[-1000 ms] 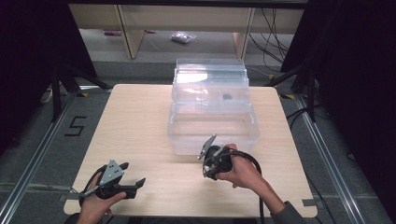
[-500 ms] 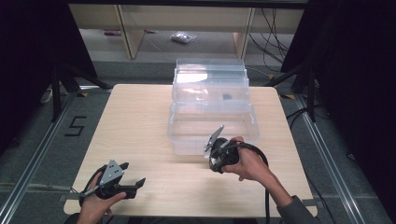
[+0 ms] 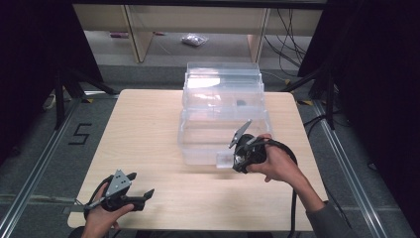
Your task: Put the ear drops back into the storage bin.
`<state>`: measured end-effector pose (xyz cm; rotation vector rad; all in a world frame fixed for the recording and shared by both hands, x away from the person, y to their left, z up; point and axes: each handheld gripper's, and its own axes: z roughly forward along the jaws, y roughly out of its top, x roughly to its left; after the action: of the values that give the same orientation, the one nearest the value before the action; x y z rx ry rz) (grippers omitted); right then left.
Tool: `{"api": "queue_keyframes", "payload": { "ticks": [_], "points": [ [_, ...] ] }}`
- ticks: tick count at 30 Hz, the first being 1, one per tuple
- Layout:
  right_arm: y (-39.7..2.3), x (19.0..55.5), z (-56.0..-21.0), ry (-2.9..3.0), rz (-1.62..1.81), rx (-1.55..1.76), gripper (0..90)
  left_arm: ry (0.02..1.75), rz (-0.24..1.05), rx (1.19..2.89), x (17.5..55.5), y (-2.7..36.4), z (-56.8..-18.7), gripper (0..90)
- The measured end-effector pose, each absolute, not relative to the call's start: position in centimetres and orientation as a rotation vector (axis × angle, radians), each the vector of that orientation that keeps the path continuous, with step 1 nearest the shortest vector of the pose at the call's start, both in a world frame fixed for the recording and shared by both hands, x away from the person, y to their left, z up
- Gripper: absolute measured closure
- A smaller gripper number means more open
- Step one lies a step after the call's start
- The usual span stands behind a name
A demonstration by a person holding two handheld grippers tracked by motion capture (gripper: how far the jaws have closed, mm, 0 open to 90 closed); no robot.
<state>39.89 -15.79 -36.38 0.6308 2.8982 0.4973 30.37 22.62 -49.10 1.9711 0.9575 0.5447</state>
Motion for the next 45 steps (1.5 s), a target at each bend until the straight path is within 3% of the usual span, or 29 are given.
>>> {"api": "queue_keyframes", "payload": {
  "ticks": [26, 45],
  "points": [
    [-20.2, 43.4, -32.8, 2.789, 0.466, 0.853, 60.1, 0.957, 0.544, 1.970, 30.4, 22.6, -49.1, 15.5],
    [-21.0, 47.9, -34.8, 2.767, 0.422, 0.980, 60.1, 0.955, 0.542, 1.969, 30.4, 22.6, -49.1, 15.5]
  ]
}}
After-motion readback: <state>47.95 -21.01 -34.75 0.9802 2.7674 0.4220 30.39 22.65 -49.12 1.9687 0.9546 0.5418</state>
